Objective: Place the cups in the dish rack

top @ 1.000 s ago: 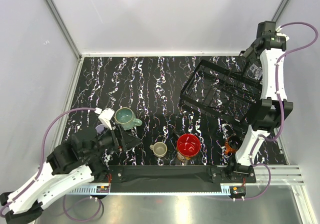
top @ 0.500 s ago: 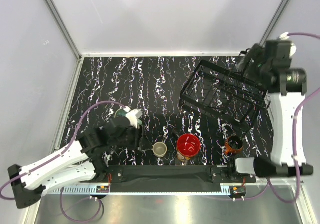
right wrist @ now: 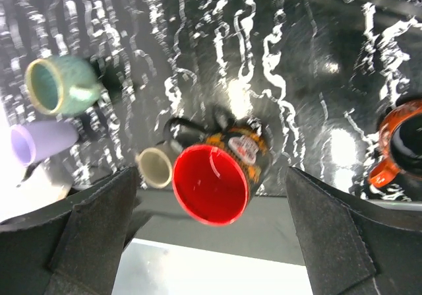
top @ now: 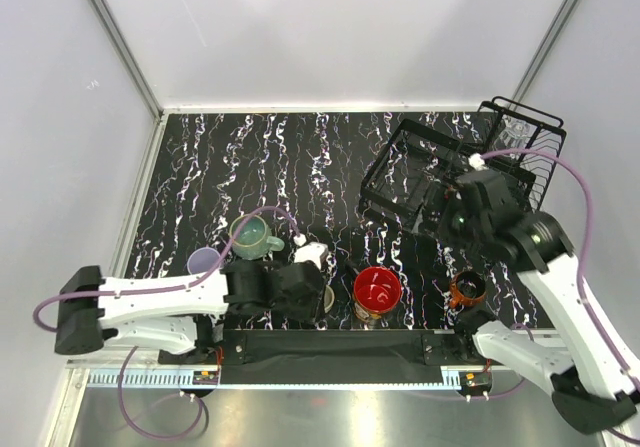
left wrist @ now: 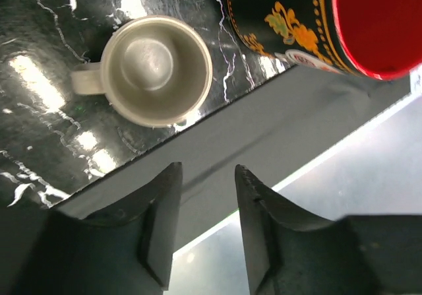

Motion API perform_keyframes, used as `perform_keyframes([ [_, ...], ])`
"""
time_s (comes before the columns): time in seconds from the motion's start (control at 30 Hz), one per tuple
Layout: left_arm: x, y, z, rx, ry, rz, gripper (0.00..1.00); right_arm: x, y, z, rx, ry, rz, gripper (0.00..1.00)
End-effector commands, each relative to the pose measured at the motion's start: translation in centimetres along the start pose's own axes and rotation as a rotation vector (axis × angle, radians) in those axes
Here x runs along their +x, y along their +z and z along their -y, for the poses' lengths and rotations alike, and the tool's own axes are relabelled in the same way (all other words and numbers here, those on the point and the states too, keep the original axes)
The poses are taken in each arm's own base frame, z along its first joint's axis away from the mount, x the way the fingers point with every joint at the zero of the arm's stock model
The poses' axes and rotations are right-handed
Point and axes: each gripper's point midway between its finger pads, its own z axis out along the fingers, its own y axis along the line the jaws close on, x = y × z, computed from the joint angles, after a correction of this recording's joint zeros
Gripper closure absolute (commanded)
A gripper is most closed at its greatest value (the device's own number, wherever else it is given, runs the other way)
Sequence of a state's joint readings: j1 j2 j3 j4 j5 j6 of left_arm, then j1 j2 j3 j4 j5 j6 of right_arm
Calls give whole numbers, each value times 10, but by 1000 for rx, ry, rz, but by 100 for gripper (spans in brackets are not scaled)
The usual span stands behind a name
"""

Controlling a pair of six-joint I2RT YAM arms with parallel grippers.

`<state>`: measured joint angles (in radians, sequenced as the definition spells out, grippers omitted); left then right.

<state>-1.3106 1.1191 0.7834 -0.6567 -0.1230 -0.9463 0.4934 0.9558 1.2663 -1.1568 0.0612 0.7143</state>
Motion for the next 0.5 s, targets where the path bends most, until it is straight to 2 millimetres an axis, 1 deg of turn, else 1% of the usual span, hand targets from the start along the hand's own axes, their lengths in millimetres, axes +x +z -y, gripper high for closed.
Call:
perform_keyframes([
  [0.0,-27,5,22,10,-41,130,59,2,-22,-13,-125,63,60,0],
  [0.03,-28,7,24,2,-36,137,59,5,-25,-9,-121,63,56,0],
  [0.07,-26,13,21,-28,-25,125,59,6,-32,-7,-133,62,67,0],
  [0.1,-30,15,23,-38,-23,133,59,6,-36,-6,-139,61,75,0],
  [0.17,-28,24,20,-83,-8,115,60,9,-47,-2,-150,61,87,0],
  [0.3,-30,32,20,-110,6,117,60,11,-61,3,-161,50,105,0],
  [0.43,-36,32,18,-135,19,138,60,18,-64,8,-159,51,87,0],
  [0.47,-36,32,14,-155,24,137,60,19,-64,8,-164,51,87,0],
])
